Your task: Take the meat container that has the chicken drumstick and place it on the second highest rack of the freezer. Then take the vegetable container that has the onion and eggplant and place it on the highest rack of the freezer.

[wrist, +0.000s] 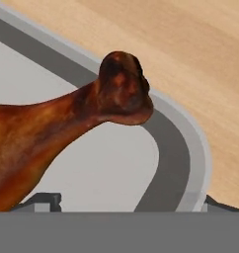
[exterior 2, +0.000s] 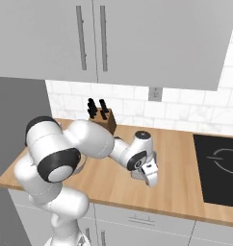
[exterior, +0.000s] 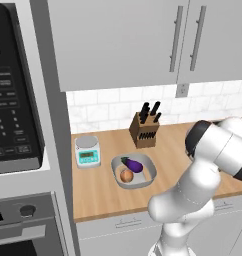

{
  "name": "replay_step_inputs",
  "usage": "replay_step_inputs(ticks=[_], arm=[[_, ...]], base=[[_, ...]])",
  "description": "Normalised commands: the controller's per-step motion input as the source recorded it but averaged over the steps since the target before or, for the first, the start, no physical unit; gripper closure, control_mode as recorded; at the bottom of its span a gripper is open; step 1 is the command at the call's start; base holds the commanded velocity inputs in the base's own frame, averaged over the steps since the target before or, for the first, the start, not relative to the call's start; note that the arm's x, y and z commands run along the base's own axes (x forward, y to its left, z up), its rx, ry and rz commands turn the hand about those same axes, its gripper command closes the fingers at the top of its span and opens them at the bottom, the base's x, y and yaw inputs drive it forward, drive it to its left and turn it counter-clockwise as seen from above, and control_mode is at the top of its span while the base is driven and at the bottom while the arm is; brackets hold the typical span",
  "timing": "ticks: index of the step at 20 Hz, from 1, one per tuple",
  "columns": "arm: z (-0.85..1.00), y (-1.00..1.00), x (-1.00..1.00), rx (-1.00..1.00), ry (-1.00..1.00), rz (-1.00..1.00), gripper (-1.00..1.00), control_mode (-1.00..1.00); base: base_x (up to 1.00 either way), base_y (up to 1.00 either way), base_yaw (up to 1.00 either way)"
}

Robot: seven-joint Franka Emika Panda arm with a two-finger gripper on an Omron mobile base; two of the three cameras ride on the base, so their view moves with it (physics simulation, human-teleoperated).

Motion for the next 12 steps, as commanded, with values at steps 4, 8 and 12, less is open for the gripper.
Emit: replay_step_inputs(ticks=[4, 8, 12], arm=[[-0.29, 0.0, 0.0, 0.0, 0.0, 0.0, 1.0, -1.0], [-0.29, 0.0, 0.0, 0.0, 0.01, 0.0, 1.0, -1.0], [0.0, 0.0, 0.0, 0.0, 0.05, 0.0, 1.0, -1.0]], base=[[0.0, 0.0, 0.0], [0.0, 0.0, 0.0], [0.0, 0.0, 0.0]])
